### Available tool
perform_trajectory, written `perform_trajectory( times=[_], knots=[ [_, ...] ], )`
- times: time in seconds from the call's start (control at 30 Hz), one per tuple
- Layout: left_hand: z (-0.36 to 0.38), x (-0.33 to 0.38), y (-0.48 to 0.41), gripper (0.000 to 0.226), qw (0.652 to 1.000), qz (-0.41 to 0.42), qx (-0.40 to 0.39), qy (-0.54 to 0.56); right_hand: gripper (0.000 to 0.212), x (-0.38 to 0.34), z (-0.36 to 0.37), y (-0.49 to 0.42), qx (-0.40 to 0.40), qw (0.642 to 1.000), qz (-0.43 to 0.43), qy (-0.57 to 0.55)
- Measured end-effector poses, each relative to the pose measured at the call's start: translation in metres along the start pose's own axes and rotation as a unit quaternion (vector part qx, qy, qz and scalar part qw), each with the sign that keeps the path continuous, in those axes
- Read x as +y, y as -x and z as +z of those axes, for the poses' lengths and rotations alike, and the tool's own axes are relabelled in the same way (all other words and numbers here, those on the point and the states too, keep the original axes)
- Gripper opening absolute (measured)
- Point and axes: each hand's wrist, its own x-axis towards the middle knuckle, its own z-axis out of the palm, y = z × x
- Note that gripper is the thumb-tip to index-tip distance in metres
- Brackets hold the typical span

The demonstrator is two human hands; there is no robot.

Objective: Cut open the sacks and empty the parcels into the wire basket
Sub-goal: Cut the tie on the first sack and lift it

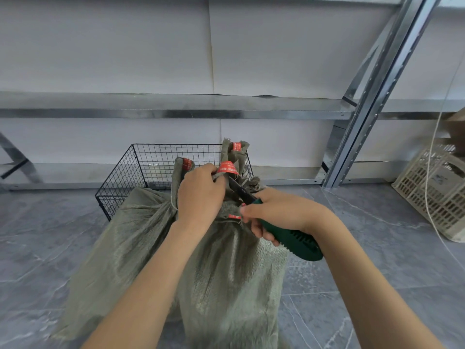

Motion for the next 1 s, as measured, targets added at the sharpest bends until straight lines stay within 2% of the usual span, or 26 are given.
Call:
perform_trajectory(
  times=[0.17, 0.37, 0.6, 0.87, 1.0],
  knots=[
    [0.000, -0.001, 0.001, 0.016, 1.000, 0.011, 0.003, 0.002, 0.025, 0.000, 0.004, -0.017, 0.036, 0.999, 0.021, 0.005],
    [0.000, 0.003, 0.001, 0.019, 1.000, 0.020, 0.017, -0.017, 0.031, -0.006, 0.006, -0.024, 0.114, 0.993, -0.028, -0.006],
    [0.003, 0.005, 0.000, 0.019, 0.999, 0.026, 0.020, -0.013, 0.032, -0.003, 0.010, -0.024, 0.098, 0.994, -0.046, -0.009],
    [0.006, 0.006, 0.001, 0.019, 0.999, 0.028, 0.035, -0.022, 0.025, -0.006, 0.014, -0.024, 0.110, 0.985, -0.043, -0.124],
    [0.011, 0.003, -0.002, 0.019, 0.998, 0.051, 0.002, -0.038, 0.029, -0.003, 0.016, -0.027, 0.141, 0.981, -0.070, -0.116]
  ],
)
